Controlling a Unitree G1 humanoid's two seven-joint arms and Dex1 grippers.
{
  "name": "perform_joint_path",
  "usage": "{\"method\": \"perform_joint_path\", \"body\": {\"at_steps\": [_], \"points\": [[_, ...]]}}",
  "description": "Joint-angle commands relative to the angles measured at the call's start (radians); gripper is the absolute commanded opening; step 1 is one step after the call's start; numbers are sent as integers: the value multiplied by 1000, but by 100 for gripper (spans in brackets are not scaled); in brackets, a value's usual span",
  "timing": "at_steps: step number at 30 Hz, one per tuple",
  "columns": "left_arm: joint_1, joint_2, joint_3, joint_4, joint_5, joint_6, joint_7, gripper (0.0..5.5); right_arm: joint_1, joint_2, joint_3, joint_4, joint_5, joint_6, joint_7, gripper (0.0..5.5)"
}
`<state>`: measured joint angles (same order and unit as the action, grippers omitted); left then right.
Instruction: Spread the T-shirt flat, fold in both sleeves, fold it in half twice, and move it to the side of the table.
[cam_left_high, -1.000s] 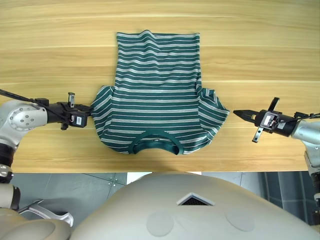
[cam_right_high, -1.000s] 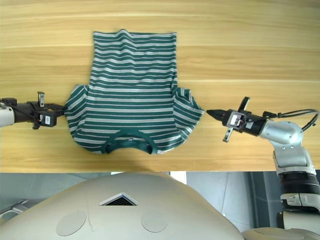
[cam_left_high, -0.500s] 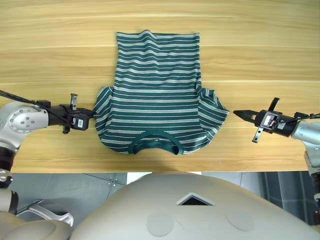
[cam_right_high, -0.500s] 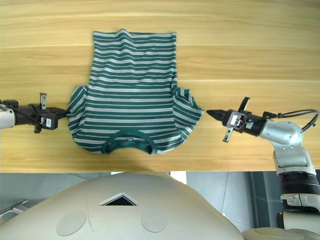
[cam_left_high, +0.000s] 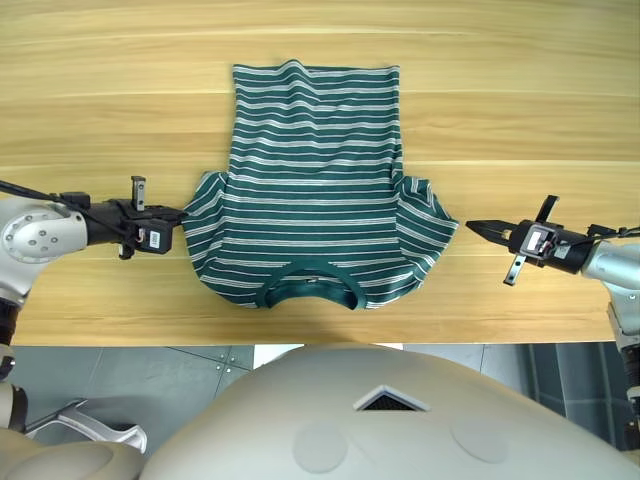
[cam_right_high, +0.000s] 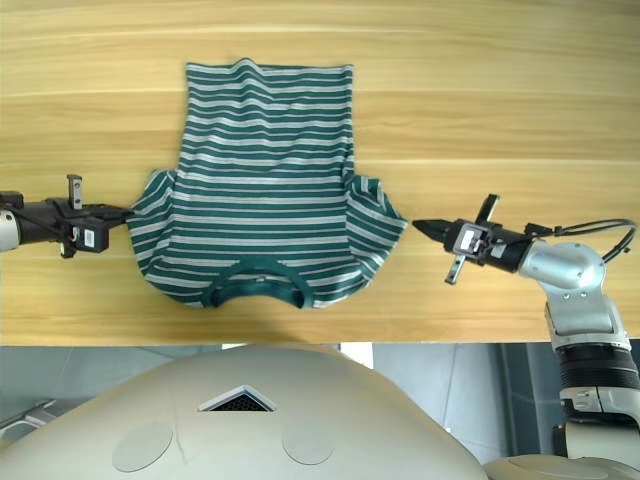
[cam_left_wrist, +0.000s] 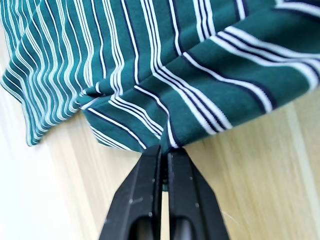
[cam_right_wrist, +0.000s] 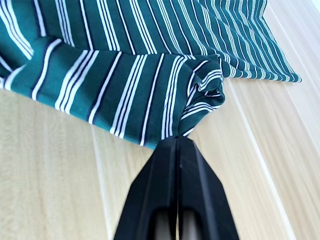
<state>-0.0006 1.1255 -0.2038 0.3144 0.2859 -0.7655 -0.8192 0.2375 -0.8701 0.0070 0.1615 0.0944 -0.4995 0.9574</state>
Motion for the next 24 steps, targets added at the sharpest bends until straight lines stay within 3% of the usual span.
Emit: {"method": "perform_joint_path", "body": {"at_steps": [1, 24], "points": [[24, 19, 21, -58, -46, -26, -11, 1, 0, 11, -2, -11, 3, 10, -7, 0], [-56, -116, -54, -154, -9, -34, -20, 1, -5, 37, 7, -14, -2, 10, -4, 0]]}}
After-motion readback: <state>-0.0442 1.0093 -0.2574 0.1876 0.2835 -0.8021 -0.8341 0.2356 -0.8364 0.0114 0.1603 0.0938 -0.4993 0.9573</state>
